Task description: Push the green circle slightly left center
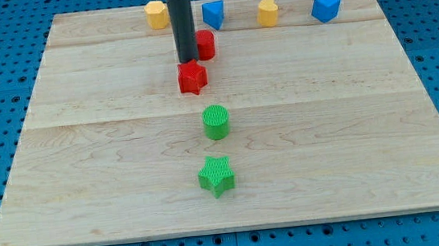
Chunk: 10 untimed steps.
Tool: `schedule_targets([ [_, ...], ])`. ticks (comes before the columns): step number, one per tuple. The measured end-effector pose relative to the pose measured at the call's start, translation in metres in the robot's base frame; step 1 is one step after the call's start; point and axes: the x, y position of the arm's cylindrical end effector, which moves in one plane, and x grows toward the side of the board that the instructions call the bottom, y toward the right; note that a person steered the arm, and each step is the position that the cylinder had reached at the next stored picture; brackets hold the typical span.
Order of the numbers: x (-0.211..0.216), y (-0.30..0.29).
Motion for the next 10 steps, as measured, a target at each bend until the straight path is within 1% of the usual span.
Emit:
schedule_targets([
  [1,0.011,0.069],
  [2,0.071,0.107],
  [3,0.103,0.08],
  [4,0.104,0.029],
  [5,0.124,0.055],
  [6,0.148,0.05],
  [7,0.149,0.037],
  [8,0.147,0.035],
  [9,0.141,0.013],
  [10,0.141,0.03],
])
